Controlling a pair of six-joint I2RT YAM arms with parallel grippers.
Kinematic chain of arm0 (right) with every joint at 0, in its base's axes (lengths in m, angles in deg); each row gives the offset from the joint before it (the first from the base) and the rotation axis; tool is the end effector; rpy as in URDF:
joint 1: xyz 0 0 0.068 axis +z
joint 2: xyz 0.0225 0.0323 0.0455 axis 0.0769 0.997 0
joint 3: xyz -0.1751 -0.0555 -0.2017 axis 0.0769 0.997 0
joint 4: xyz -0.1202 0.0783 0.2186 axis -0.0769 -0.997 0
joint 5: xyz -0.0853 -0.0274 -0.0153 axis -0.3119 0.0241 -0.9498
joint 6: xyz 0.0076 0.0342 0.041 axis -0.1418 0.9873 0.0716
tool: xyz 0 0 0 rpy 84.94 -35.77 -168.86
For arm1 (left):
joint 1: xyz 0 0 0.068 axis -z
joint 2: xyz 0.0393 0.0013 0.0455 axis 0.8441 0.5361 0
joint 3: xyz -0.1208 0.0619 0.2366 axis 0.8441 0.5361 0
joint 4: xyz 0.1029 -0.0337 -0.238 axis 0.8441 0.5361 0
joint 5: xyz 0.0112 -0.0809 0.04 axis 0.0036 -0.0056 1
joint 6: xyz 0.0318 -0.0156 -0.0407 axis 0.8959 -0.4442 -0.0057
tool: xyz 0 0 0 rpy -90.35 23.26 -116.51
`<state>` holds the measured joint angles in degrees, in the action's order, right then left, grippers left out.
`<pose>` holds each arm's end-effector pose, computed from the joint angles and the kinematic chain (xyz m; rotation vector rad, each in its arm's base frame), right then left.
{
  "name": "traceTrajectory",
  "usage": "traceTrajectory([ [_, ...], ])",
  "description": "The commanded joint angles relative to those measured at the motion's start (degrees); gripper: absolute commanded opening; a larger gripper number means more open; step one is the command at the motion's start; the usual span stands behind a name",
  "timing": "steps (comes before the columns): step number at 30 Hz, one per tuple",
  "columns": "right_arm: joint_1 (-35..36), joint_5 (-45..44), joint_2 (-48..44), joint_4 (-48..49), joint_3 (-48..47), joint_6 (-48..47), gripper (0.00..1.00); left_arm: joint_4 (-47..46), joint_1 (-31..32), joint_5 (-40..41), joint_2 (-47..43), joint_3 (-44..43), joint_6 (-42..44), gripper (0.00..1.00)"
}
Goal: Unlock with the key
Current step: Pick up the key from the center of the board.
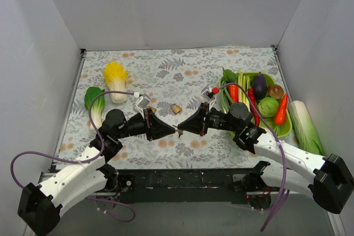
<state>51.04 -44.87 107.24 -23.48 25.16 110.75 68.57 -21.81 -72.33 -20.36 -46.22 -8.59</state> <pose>0.1426 0.1786 0.2922 -0.6258 1.5910 1.5681 0.1326 -0.1245 0.2726 -0.0031 2.0553 -1.9414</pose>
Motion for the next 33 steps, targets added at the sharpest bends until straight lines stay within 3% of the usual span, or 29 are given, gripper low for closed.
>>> traceTrajectory([
  [1,-1.1,-3.1,-2.8,2.9,0.3,-0.7,0.01,2.1,-1.3,0.5,-0.4,1.1,1.8,0.0],
  [18,-1.2,-9.0,-4.9,-2.3,-0.5,-2.5,0.03,4.7,-1.9,-2.2,0.4,-1.1,3.9,0.0],
  [21,-1.2,-9.6,-4.7,-4.4,-1.3,-4.0,0.3,4.7,-2.0,-2.1,0.5,-1.2,3.4,0.0],
  [22,-1.2,-9.7,-4.9,-5.1,-1.7,-4.5,0.5,4.8,-2.0,-2.1,0.6,-1.4,3.1,0.0],
  [23,-1.2,-9.8,-5.3,-6.4,-2.3,-5.9,0.61,5.0,-2.0,-2.5,0.5,-1.6,3.1,0.0],
  [25,-1.3,-10.6,-5.9,-8.6,-2.8,-8.0,0.72,5.3,-2.0,-2.7,0.5,-1.7,3.1,0.0],
  [33,-0.8,0.2,-3.7,-6.7,-4.0,-11.7,0.75,6.2,-2.2,-7.2,1.4,-2.7,4.2,0.0],
])
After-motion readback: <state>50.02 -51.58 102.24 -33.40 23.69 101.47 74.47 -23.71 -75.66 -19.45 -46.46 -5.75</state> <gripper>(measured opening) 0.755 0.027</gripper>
